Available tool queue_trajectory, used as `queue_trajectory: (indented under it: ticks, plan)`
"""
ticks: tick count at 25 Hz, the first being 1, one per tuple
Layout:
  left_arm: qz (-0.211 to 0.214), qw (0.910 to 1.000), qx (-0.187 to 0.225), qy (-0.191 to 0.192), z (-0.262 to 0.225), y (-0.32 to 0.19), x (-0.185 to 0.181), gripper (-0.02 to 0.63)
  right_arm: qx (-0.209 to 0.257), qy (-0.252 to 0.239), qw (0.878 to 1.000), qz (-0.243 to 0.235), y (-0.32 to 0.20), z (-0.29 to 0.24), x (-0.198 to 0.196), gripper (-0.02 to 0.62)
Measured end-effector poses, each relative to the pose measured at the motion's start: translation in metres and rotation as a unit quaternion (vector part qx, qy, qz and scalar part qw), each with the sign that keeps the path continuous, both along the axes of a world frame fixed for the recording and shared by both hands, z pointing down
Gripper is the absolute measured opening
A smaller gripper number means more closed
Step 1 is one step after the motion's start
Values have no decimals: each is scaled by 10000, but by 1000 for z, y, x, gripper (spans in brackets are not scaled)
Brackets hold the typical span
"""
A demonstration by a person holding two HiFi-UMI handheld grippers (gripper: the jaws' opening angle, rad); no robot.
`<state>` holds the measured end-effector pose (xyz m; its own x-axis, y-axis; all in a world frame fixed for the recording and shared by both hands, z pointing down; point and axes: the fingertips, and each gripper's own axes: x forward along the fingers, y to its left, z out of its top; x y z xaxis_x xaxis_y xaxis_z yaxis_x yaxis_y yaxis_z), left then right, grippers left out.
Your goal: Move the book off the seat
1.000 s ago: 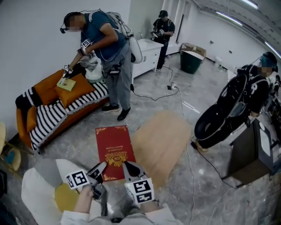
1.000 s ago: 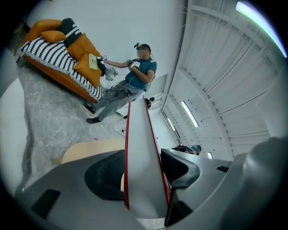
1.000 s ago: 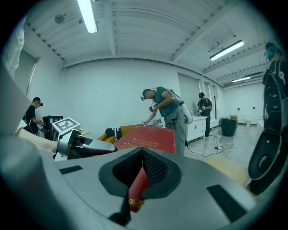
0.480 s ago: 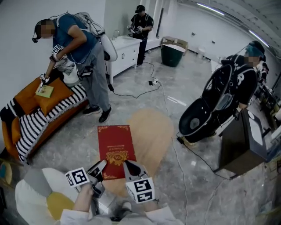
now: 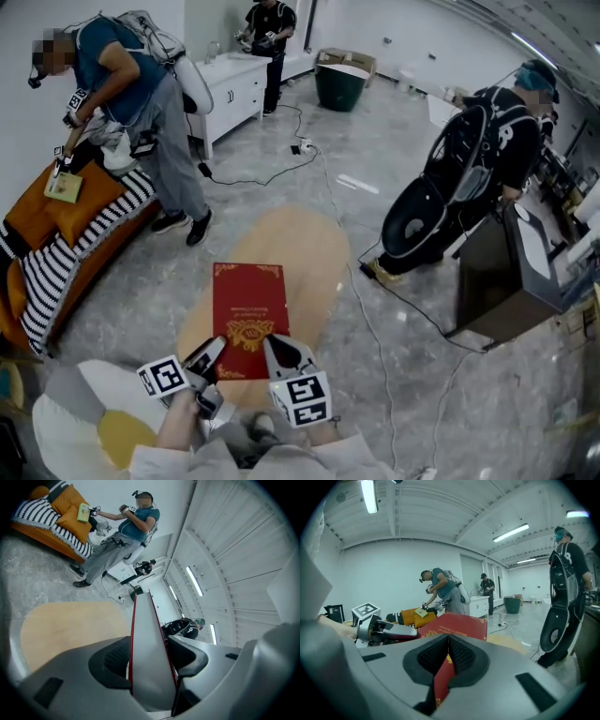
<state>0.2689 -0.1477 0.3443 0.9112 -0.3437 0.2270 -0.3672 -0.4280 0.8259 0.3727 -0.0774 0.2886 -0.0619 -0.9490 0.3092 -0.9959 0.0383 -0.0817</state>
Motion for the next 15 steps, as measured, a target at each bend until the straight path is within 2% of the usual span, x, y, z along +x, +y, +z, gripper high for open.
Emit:
queue_trajectory:
  ticks: [5,11,15]
  plan:
    - [223,9996,-156,-87,13,1,8,248,-105,-79,9995,292,4,11,12,12]
    - [596,9969,-352,-362,35,2,22,244,-321,-160,9975,616,2,33,26,12]
    - [634,9959,-492,-408,48,-9,26,244,-459,-315,9956,750,-8,44,29,12]
